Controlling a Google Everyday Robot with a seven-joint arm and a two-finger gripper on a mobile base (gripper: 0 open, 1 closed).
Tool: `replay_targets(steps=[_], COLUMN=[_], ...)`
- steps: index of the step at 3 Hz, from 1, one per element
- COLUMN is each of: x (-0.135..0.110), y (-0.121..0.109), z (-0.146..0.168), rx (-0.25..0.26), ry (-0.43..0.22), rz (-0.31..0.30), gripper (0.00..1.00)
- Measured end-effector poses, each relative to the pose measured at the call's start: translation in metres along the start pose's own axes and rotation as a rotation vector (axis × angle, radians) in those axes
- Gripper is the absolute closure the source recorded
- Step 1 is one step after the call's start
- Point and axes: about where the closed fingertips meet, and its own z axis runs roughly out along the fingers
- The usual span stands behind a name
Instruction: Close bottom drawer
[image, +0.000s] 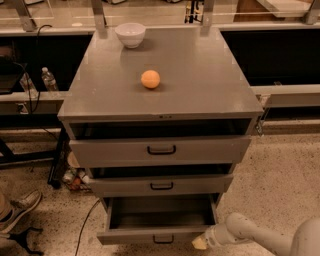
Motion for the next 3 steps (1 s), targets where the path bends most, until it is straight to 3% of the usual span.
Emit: replay_targets(steps=[1,2,3], x=[-0.004,-0.028,-0.027], y=[0.000,-0.017,-0.016], z=[0.006,0.018,0.019], rx=[-0.009,0.002,0.002], ry=[-0.005,-0.056,-0.059], rz=[-0.014,-0.063,-0.065], gripper=[1.00,1.00,1.00])
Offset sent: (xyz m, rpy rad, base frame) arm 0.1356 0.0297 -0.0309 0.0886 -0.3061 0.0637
